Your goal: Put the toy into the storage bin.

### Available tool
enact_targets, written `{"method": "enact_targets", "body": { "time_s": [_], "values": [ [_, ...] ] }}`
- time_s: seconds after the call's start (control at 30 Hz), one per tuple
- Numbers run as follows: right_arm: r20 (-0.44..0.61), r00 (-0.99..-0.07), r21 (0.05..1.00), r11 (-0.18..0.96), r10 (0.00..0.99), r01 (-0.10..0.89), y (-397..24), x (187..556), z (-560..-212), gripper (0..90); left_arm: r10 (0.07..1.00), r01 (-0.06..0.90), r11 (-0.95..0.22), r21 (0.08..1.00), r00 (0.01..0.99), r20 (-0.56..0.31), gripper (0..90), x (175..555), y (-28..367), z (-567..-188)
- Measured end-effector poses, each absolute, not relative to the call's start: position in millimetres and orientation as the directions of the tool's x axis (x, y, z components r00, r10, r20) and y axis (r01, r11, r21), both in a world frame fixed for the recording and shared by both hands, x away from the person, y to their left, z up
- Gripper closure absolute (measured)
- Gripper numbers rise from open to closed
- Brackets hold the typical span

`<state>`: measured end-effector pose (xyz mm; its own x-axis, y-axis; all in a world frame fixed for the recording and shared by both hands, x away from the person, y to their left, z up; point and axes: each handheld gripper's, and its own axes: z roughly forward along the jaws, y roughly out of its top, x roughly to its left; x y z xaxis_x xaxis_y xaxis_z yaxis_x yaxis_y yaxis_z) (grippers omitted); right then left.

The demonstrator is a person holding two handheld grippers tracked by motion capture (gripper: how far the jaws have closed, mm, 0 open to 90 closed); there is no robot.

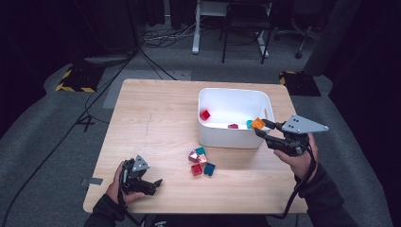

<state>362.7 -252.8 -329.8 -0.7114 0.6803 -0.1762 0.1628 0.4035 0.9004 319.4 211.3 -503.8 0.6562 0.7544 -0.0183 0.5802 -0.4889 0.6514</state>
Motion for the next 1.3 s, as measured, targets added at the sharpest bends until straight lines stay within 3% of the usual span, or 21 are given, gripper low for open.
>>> {"method": "enact_targets", "body": {
  "time_s": [0.83, 1.3],
  "values": [
    [-0.144, -0.667, 0.911, 0.362, 0.731, 0.2, -241.1, 409.5, -317.2, 59.2, 0.755, 0.581, -0.488, 0.651, 0.655, -0.019, 0.5, 319.3, 211.4, -503.6],
    [-0.157, -0.666, 0.882, 0.407, 0.729, 0.239, -212.9, 434.3, -321.1, 59.2, 0.755, 0.581, -0.488, 0.651, 0.655, -0.019, 0.5, 319.3, 211.4, -503.6]
  ]
}}
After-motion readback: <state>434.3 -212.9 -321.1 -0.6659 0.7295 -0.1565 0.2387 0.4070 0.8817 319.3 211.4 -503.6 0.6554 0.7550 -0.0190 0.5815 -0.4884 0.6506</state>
